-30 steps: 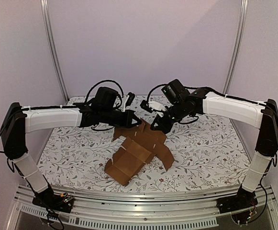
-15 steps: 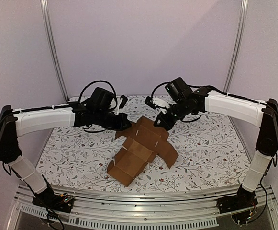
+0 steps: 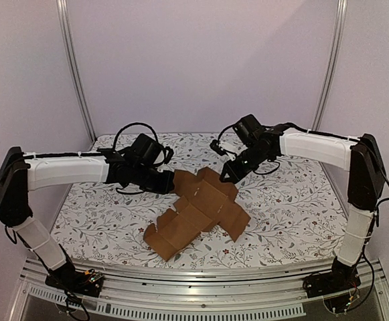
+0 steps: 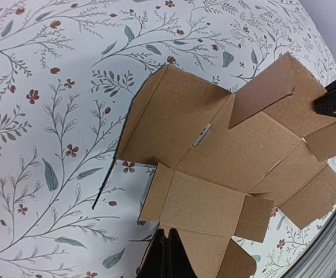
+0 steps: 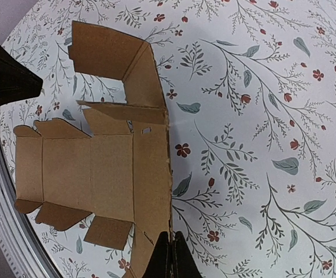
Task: Fold the paper box
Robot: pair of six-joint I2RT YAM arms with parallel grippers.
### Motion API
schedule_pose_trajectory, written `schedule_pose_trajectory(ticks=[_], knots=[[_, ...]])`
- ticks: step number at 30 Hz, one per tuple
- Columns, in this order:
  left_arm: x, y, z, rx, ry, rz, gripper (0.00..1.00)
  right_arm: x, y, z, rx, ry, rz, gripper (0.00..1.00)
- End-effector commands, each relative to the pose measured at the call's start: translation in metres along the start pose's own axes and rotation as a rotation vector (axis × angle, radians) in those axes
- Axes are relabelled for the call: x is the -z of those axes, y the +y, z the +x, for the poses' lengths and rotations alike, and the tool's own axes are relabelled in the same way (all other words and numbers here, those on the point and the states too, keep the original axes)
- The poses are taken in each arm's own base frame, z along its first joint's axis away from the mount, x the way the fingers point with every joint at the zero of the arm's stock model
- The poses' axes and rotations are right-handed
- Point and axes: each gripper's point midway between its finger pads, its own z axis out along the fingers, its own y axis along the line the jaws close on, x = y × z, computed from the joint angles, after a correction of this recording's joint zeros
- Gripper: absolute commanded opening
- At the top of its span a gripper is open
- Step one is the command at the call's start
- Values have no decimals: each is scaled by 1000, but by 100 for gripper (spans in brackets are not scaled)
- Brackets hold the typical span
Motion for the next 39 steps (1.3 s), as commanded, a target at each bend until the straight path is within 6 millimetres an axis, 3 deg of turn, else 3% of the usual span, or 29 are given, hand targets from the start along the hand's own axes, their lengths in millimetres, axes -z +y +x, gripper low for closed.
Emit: schedule_pose_trajectory(ticks=[1, 20, 31, 39], knots=[[-15, 9, 12, -29, 45, -64, 0, -7, -14, 10, -123, 43, -26, 0], [-76, 36, 30, -91, 136, -207, 0, -19, -13, 27, -139, 90, -59, 0], [-82, 30, 54, -76, 206, -145, 0, -20, -13, 25, -143, 84, -67, 0], [-77, -2, 56, -53, 207, 28, 0, -22, -15, 24, -154, 87, -61, 0]])
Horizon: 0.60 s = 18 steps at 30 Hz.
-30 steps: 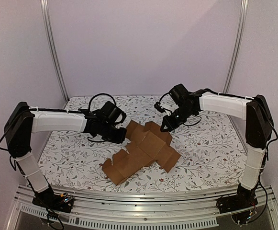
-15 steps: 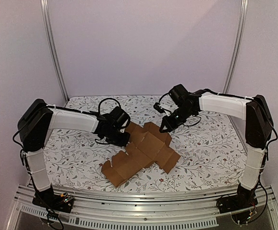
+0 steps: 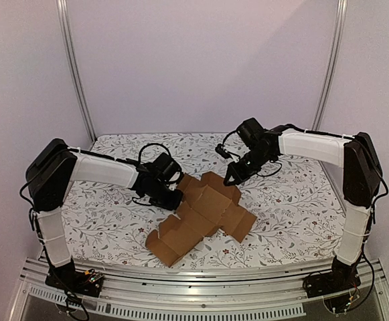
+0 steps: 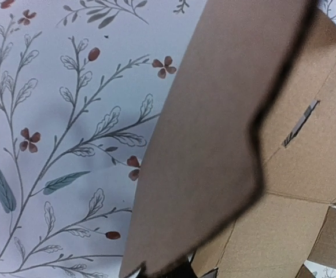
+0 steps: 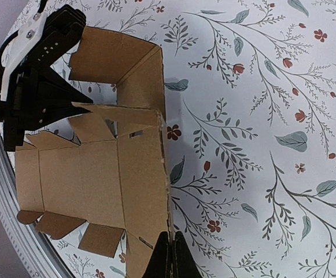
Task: Fold the paper box
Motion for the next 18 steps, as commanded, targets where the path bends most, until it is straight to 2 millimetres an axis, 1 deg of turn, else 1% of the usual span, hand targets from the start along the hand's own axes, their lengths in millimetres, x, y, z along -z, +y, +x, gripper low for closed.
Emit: schedule_pose_trajectory(ticks=[1, 10, 14, 18], knots=[[12, -32, -1, -16, -17, 136, 0, -10, -3, 3, -27, 20, -4, 0], [30, -53, -5, -49, -50, 183, 0, -11, -8, 3, -30, 22, 23, 0], [28, -60, 2, -65, -40, 185, 0, -11, -9, 3, -35, 20, 27, 0], [20, -63, 10, -78, -22, 172, 0, -11, -9, 5, -37, 22, 27, 0]])
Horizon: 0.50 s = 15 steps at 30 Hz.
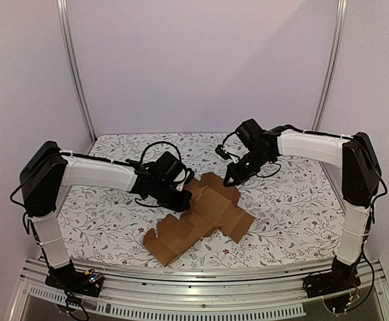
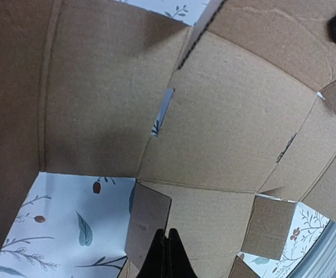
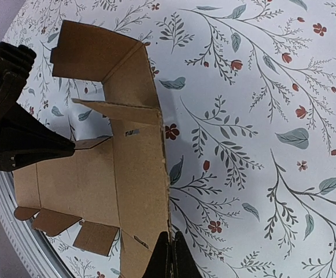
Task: Fold the paper box
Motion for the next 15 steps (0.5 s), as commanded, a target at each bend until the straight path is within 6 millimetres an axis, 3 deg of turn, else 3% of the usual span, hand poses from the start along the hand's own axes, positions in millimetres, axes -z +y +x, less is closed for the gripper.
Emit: schedule_pose_trajectory(ticks=[1, 9, 15], knots=[[-8, -8, 14, -18, 24, 4, 0, -7, -5, 2, -11, 10, 17, 0], [-15, -7, 24, -20, 39, -10, 0, -7, -6, 5, -15, 9, 22, 0], [0, -7, 14, -35, -3, -28, 0, -5, -5, 6, -13, 3, 23, 0]])
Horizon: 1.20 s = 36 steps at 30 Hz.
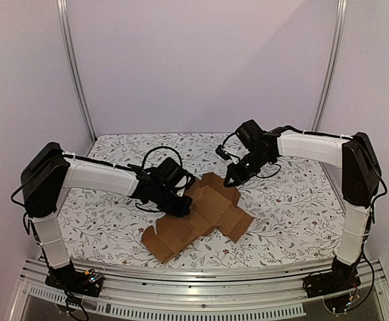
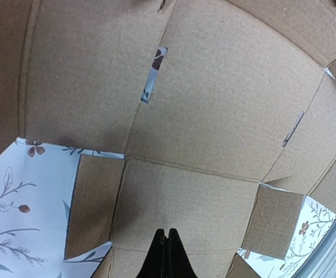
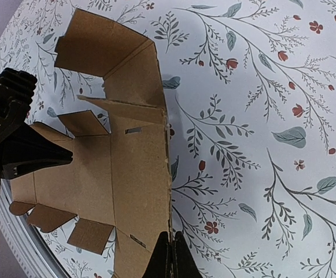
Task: Fold the paper box
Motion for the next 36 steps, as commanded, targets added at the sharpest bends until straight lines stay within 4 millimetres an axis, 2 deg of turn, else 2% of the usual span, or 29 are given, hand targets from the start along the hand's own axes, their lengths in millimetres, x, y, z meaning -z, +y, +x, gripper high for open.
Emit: schedule_pose_trajectory(ticks=[1, 5, 9, 15, 25, 29, 36], knots=[[12, -1, -7, -26, -39, -34, 0, -3, -2, 5, -10, 5, 8, 0], [31, 13, -24, -44, -106, -119, 0, -3, -2, 6, -11, 6, 9, 0], [36, 27, -32, -45, -108, -176, 0, -3, -2, 7, -11, 6, 11, 0], [27, 47, -31, -24, -81, -240, 0, -1, -3, 7, -8, 3, 18, 0], [6, 74, -15, 3, -25, -319, 0, 0, -3, 7, -9, 2, 18, 0], [0, 72, -8, 8, -5, -291, 0, 0, -3, 7, -10, 4, 22, 0], [-2, 50, -5, 4, -5, -192, 0, -2, -5, 7, -10, 8, 29, 0]])
